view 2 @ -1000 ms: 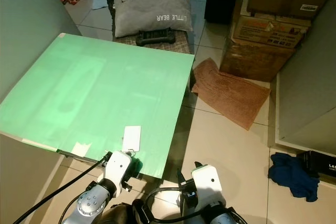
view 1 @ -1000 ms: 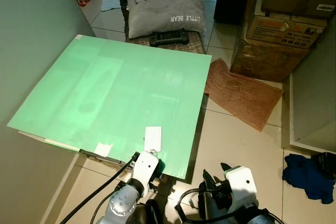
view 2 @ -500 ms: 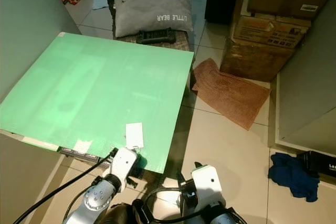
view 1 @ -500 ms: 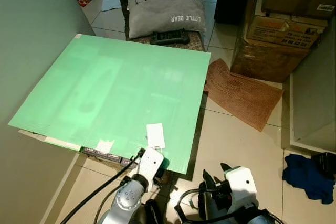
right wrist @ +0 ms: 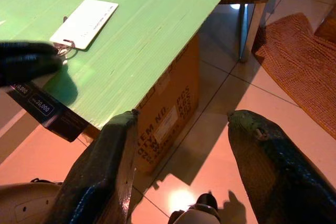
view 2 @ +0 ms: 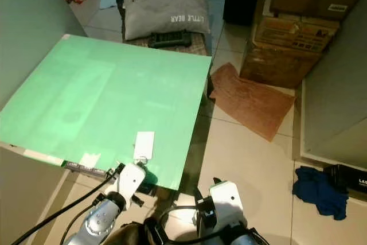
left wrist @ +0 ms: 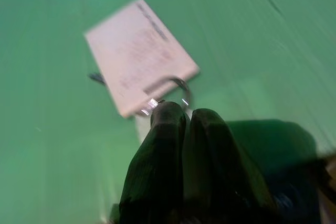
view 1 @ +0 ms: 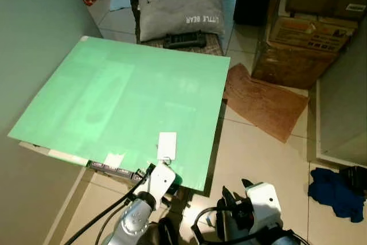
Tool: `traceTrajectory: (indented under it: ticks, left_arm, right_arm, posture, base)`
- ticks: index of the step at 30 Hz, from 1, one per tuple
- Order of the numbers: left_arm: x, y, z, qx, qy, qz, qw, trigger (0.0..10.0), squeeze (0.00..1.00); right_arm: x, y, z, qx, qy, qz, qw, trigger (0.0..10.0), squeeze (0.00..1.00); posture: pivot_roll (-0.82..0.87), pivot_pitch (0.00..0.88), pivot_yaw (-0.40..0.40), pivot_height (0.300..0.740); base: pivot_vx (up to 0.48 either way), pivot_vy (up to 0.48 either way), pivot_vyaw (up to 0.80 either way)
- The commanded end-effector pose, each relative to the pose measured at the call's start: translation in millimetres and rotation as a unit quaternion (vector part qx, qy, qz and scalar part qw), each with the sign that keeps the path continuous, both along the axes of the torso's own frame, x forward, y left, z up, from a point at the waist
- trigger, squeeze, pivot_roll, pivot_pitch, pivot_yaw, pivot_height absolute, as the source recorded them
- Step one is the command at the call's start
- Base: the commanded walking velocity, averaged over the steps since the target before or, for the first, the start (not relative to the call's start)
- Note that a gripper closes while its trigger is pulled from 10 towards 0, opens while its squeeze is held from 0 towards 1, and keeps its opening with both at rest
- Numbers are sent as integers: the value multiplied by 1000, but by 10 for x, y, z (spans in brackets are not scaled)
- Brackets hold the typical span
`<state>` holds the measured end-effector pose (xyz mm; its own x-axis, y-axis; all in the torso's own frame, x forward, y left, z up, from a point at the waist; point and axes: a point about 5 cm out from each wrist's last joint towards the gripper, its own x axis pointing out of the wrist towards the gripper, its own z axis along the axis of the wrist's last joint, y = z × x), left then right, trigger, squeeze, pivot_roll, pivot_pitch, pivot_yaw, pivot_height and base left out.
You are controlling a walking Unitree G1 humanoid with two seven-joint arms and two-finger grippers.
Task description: Hang keys on a hook
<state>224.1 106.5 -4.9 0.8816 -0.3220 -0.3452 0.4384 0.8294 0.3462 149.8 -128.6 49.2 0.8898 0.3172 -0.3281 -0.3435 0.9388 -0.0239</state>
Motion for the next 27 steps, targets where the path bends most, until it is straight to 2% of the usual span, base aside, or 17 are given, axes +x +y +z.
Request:
traceTrajectory:
  ticks: [1,7,14,15,17,18,23,24,25,26,27]
  left_arm:
    - [-121,-34,-73,2,20,-10,1000,10000,0]
    - [-129,-114,-74,2,20,-23,1000,10000,0]
    - [-41,-130,10,-1,-2,-20,1000,10000,0]
    - [-27,-122,52,-5,-15,-16,1000,10000,1000]
    - [-25,-125,76,-10,-21,-17,1000,10000,1000]
    - [-42,-158,132,-19,-34,-37,999,10000,1000]
    - [-71,-176,146,-25,-31,-47,998,10000,1000]
    - [-82,-185,114,-26,-18,-48,998,10000,118]
    - [-82,-185,114,-26,-18,-48,998,10000,118]
    - [-82,-179,76,-22,-10,-43,999,10000,0]
    - [-82,-167,59,-20,-5,-38,999,10000,0]
  right_arm:
    - [-41,27,4,1,4,8,1000,10000,0]
    - [-38,26,-1,-1,5,11,1000,10000,0]
    - [-38,16,-4,-4,4,12,1000,10000,0]
    - [-49,15,-8,-4,5,13,1000,10000,0]
    - [-54,13,-10,-5,5,13,1000,10000,0]
    - [-62,8,-12,-5,6,13,1000,10000,0]
    - [-77,7,-17,-5,8,15,1000,10000,0]
    - [-82,13,-18,-4,9,18,1000,10000,0]
    - [-82,13,-18,-4,9,18,1000,10000,0]
    - [-76,22,-8,-1,8,22,1000,10000,0]
    - [-71,30,2,1,7,24,1000,10000,0]
  posture:
    - [-268,257,124,740]
    - [-273,250,120,740]
    - [-279,239,117,740]
    - [-280,235,116,740]
    - [-280,235,116,740]
    - [-281,234,115,740]
    - [-276,230,112,740]
    - [-276,229,111,740]
    - [-276,229,111,740]
    - [-275,228,110,740]
    - [-276,228,109,740]
  base:
    - [0,0,0]
    - [0,0,0]
    - [0,0,0]
    - [0,0,0]
    - [0,0,0]
    - [0,0,0]
    - [0,0,0]
    - [0,0,0]
    - [0,0,0]
    - [0,0,0]
    - [0,0,0]
